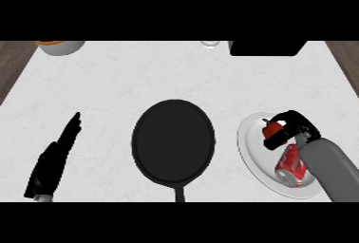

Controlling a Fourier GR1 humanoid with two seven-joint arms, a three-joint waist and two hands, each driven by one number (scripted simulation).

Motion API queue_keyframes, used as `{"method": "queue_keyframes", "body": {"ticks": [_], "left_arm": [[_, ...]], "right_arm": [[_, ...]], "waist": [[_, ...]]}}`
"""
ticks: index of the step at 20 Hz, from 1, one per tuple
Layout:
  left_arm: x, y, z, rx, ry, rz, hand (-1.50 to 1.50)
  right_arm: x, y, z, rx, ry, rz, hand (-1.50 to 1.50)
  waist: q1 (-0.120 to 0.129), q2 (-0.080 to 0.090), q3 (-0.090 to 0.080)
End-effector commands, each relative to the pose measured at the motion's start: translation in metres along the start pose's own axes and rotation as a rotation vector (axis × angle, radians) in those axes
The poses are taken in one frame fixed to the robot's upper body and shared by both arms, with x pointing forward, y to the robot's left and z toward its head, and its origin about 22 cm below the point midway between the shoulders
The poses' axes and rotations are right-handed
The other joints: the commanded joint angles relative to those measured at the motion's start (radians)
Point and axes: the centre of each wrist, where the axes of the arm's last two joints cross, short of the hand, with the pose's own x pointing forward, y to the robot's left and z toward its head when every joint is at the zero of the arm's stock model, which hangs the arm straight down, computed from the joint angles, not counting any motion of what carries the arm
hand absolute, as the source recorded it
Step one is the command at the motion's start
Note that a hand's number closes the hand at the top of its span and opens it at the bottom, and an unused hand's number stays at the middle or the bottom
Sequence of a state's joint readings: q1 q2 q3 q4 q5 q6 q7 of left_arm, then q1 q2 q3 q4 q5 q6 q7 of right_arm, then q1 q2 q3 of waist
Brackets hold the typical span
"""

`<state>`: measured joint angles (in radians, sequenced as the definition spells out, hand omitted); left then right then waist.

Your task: Pick the bell pepper from the plate and place it in the pan

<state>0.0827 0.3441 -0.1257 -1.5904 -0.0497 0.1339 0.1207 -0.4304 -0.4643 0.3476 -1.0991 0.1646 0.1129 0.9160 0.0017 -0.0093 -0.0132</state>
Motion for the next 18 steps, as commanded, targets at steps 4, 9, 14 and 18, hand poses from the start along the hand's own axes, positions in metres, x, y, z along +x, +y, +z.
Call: {"method": "queue_keyframes", "body": {"ticks": [4, 9, 14, 18], "left_arm": [[0.007, -0.008, -0.003, 0.002, -0.006, -0.017, 0.00], [-0.013, 0.007, 0.004, 0.011, 0.027, 0.001, 0.00], [-0.011, 0.010, 0.005, 0.016, 0.008, -0.002, 0.00], [0.013, 0.010, -0.016, 0.022, -0.010, 0.011, 0.00]], "right_arm": [[-0.011, 0.027, 0.026, 0.018, -0.430, 0.545, 1.50], [-0.018, -0.024, 0.039, -0.370, -0.661, 0.475, 1.50], [0.004, -0.043, 0.078, -0.662, -1.025, 0.375, 1.50], [0.018, -0.045, 0.103, -0.710, -1.137, 0.339, 1.50]], "waist": [[-0.005, 0.005, 0.015], [-0.008, 0.006, 0.014], [-0.021, 0.000, 0.015], [-0.012, 0.007, 0.013]]}}
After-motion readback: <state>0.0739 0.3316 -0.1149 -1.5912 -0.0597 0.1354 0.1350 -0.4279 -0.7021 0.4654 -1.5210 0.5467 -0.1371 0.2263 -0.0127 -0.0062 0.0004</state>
